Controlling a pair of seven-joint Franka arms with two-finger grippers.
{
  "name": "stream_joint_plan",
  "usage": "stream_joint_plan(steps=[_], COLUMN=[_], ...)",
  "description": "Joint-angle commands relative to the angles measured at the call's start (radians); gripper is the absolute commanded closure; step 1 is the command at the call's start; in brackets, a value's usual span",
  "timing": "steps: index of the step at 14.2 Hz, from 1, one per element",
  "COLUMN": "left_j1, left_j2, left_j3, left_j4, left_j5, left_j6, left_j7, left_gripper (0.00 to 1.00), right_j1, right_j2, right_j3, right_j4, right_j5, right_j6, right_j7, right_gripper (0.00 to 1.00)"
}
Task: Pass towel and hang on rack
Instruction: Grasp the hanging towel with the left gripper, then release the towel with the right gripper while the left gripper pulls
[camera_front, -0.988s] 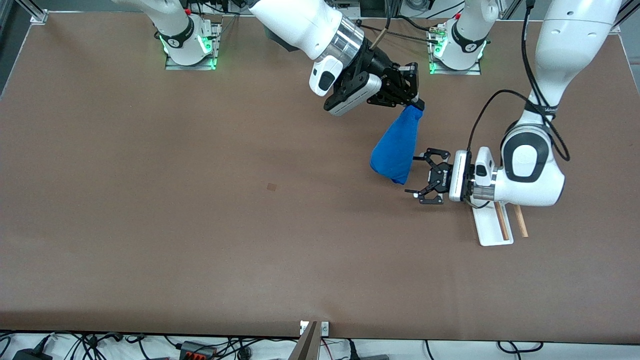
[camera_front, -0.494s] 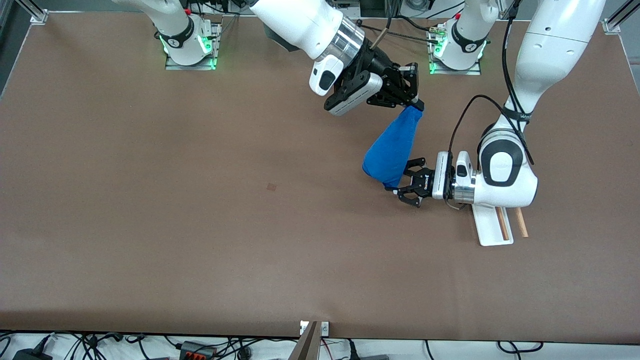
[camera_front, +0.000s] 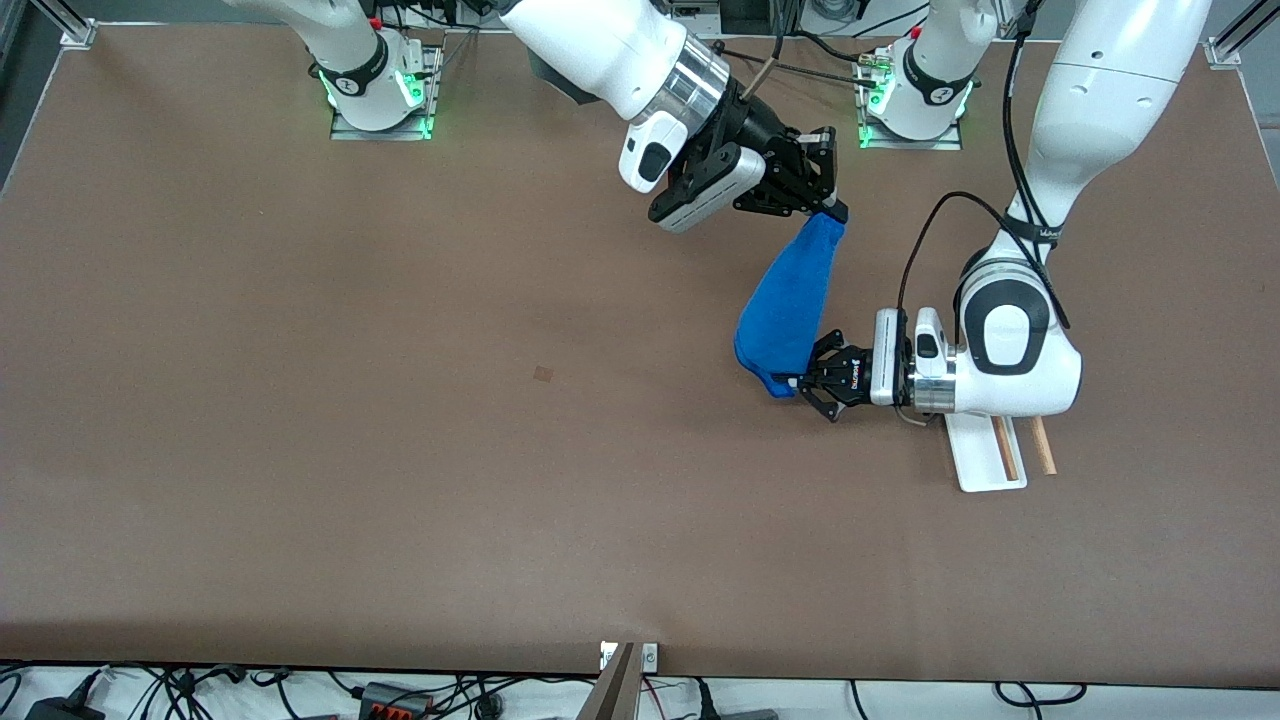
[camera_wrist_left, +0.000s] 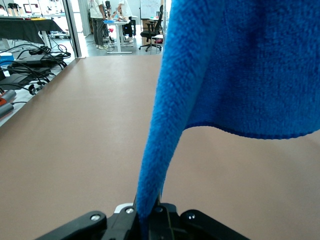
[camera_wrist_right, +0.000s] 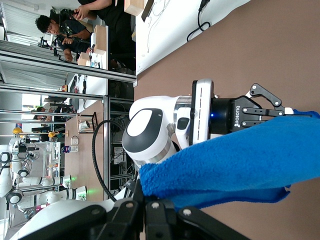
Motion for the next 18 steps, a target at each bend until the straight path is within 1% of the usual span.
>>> stream_joint_plan(steps=[1,2,3,4,5,6,7,8,9,10,12,13,14,16,17,18], left_j1=[-0.014,-0.016,-0.019,-0.022,-0.017,-0.008,-0.003,-0.002,0.000,0.003,0.018,0.018,0.023,0.076,0.101,0.131], left_j2=[0.009,0.006,0.004,0.006,0.012,0.009,0.003,-0.021,-0.044,-0.060,-0.074,-0.078,-0.089,-0.101,-0.101,-0.106], left_j3=[0.002,0.008,0.014,0.012,0.015,0.017,0.018,0.017,0.014,0.015,0.032,0.057,0.063,0.071,0.071,0.071], left_j4=[0.028,0.029,0.034,0.064,0.116,0.146,0.160,0.169,0.174,0.174,0.171,0.174,0.177,0.201,0.209,0.215], left_j5=[-0.023,-0.020,-0.001,0.057,0.112,0.200,0.288,0.394,0.468,0.502,0.516,0.577,0.639,0.690,0.727,0.770], left_j6=[0.029,0.029,0.030,0.029,0.026,0.024,0.020,0.017,0.015,0.013,-0.022,-0.029,-0.031,-0.109,-0.138,-0.140], left_j7=[0.020,-0.003,-0.039,-0.055,-0.082,-0.150,-0.249,-0.364,-0.436,-0.464,-0.523,-0.570,-0.636,-0.786,-0.858,-0.903], left_gripper=[0.99,0.99,0.99,0.99,0.99,0.99,0.99,0.99,0.99,0.99,0.99,0.99,0.99,0.99,0.99,0.99], right_j1=[0.005,0.005,0.003,-0.004,-0.011,-0.018,-0.043,-0.078,-0.099,-0.118,-0.191,-0.222,-0.259,-0.309,-0.323,-0.333], right_j2=[0.012,0.012,0.010,0.009,0.009,0.007,0.004,0.003,0.001,-0.002,-0.005,-0.008,-0.008,-0.011,-0.023,-0.033], right_j3=[-0.002,-0.002,-0.002,-0.002,-0.004,-0.007,-0.007,-0.004,-0.002,-0.007,-0.007,-0.007,-0.007,-0.005,-0.005,-0.007], right_j4=[0.021,0.022,0.022,0.022,0.021,0.015,0.012,0.016,0.021,0.021,0.021,0.021,0.021,0.021,0.021,0.021], right_j5=[-0.012,-0.011,-0.015,-0.017,-0.020,-0.043,-0.079,-0.121,-0.156,-0.164,-0.176,-0.211,-0.274,-0.424,-0.479,-0.506], right_j6=[0.001,0.001,-0.001,-0.002,-0.011,-0.037,-0.101,-0.210,-0.316,-0.391,-0.537,-0.617,-0.695,-0.838,-0.911,-0.967], right_j7=[-0.005,0.009,-0.003,-0.003,-0.009,-0.012,-0.017,-0.032,-0.076,-0.115,-0.194,-0.248,-0.296,-0.340,-0.340,-0.340], right_gripper=[1.00,0.69,0.01,0.00,0.00,0.00,0.00,0.00,0.00,0.00,0.00,0.00,0.00,0.00,0.00,0.00])
